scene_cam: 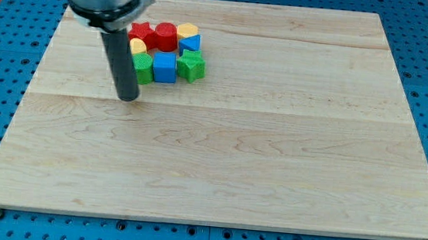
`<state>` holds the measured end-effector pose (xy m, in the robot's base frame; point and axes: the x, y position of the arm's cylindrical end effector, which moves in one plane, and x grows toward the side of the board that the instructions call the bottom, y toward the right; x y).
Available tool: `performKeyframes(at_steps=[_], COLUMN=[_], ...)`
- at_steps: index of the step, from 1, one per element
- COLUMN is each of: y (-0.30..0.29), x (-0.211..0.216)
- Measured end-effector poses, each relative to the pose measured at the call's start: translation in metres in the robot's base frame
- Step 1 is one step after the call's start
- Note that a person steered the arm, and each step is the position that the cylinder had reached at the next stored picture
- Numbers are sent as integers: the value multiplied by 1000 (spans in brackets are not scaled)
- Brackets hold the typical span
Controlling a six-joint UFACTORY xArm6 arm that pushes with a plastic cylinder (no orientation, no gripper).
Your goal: Push group of blocks a bit up
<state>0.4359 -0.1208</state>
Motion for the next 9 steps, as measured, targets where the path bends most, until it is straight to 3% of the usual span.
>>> performKeyframes(at_steps=[3, 6, 7, 9], y=[58, 56, 57, 57], x=[-5, -5, -16, -99])
